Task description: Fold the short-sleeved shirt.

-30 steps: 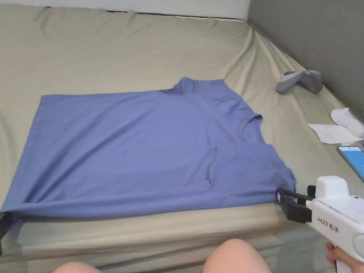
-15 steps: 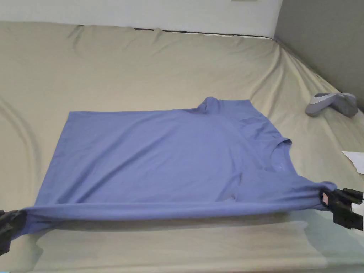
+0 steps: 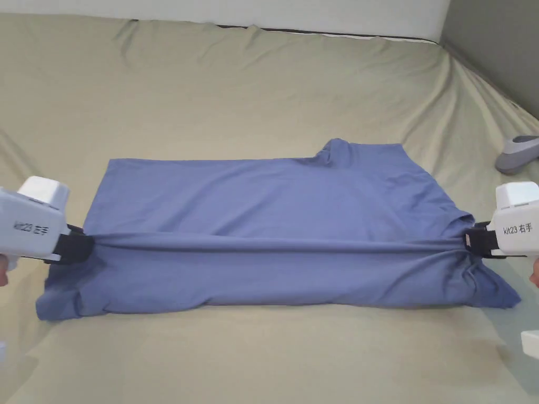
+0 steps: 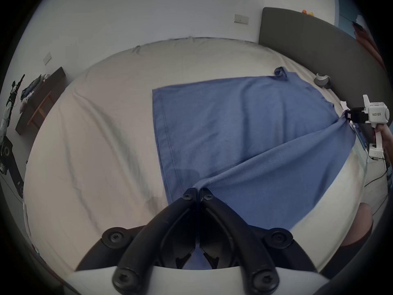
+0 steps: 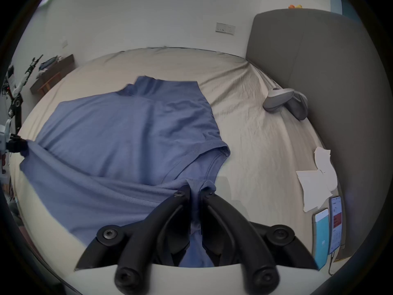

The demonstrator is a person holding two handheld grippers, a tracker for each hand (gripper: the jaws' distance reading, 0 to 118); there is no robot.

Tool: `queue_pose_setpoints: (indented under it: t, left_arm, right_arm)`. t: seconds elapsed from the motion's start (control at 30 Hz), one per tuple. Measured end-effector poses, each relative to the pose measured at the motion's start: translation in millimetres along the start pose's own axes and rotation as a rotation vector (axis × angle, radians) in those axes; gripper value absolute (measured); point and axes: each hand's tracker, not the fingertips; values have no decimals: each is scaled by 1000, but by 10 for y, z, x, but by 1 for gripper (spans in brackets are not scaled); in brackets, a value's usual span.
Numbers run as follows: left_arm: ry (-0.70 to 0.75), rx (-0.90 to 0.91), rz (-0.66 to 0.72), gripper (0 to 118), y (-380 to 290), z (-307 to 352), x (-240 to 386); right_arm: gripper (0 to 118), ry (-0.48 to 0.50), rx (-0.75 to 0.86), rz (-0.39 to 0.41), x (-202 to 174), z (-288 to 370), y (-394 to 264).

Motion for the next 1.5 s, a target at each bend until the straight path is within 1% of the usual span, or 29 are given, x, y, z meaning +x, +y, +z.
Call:
queue_pose_setpoints:
  t: [0.03, 0.07, 0.1, 0.13, 0.17, 0.2, 0.3, 0.37, 0.4, 0.43, 0.47, 0.5, 0.63, 0.8, 0.9, 0.93, 0.97, 1.0, 1.03, 1.07, 1.1, 1.13, 1.17, 1.2, 1.23, 1.27, 1.33, 1.4, 1.5]
  left_arm:
    - [-2, -6, 18, 19, -19, -49, -9]
    - [16, -5, 45, 19, -13, -61, -41]
    - [59, 28, 97, 26, -5, -37, -100]
    - [92, 91, 166, 50, -17, 59, -181]
    - [82, 162, 226, 70, -70, 215, -236]
    - [66, 221, 266, 85, -133, 377, -283]
    - [63, 315, 283, 91, -446, 892, -229]
    - [97, 348, 259, 87, -746, 1175, -75]
    - [97, 386, 245, 65, -897, 1276, 5]
    - [93, 420, 210, 27, -1038, 1355, 131]
    - [96, 406, 154, 0, -1186, 1382, 246]
    - [125, 406, 129, 0, -1306, 1367, 322]
    - [59, 363, 115, 0, -1647, 1242, 540]
    - [51, 335, 193, 0, -1473, 912, 433]
    - [155, 376, 195, 0, -1261, 697, 354]
    - [162, 354, 212, 4, -1167, 614, 312]
    - [173, 348, 252, 17, -1110, 552, 274]
    - [175, 356, 279, 51, -1067, 493, 240]
    - [178, 344, 294, 73, -1018, 405, 210]
    - [184, 333, 320, 81, -986, 317, 185]
    - [172, 239, 365, 81, -869, 228, 162]
    - [145, 144, 376, 95, -850, 134, 153]
    - [117, 138, 395, 89, -856, 129, 146]
    - [65, 124, 405, 58, -864, 117, 163]
    - [71, 117, 388, 35, -845, 70, 225]
    - [129, 134, 323, 28, -868, 68, 318]
    - [91, 148, 253, 6, -869, 97, 434]
    - [151, 132, 204, 5, -865, 112, 538]
    - [90, 156, 241, 5, -838, 257, 476]
  right_arm:
    - [50, -36, -5, -15, -18, -62, -22]
    - [50, -95, 13, -25, -4, -65, -45]
    - [60, -155, 62, -45, 1, -22, -75]
    - [82, -195, 145, -68, 29, 78, -125]
    - [93, -211, 224, -77, 57, 207, -171]
    - [94, -207, 293, -63, 85, 386, -228]
    - [94, -113, 333, -62, 111, 830, -491]
    - [84, 30, 287, -53, 105, 1057, -746]
    - [53, 56, 302, -50, 68, 1142, -879]
    - [18, 36, 322, -37, 8, 1230, -1025]
    - [1, 15, 318, -34, -40, 1259, -1121]
    - [1, -36, 328, -18, -87, 1326, -1218]
    - [0, 27, 327, -88, -230, 1392, -1511]
    - [0, 58, 339, -77, -371, 1447, -1576]
    - [0, 85, 353, -72, -418, 1498, -1567]
    - [0, 89, 354, -71, -432, 1504, -1559]
    - [0, 93, 358, -71, -440, 1521, -1557]
    - [0, 98, 359, -70, -443, 1536, -1558]
    - [0, 104, 363, -67, -449, 1541, -1557]
    - [0, 106, 365, -62, -455, 1543, -1557]
    - [0, 105, 366, -59, -463, 1546, -1556]
    - [0, 105, 365, -58, -464, 1560, -1562]
    - [0, 108, 363, -59, -464, 1559, -1563]
    - [0, 111, 361, -64, -457, 1557, -1563]
    - [0, 117, 351, -74, -439, 1547, -1556]
    - [0, 125, 345, -83, -432, 1547, -1558]
    - [0, 123, 340, -88, -418, 1517, -1554]
    - [0, 113, 335, -78, -408, 1504, -1537]
    - [0, 108, 321, -68, -343, 1420, -1463]
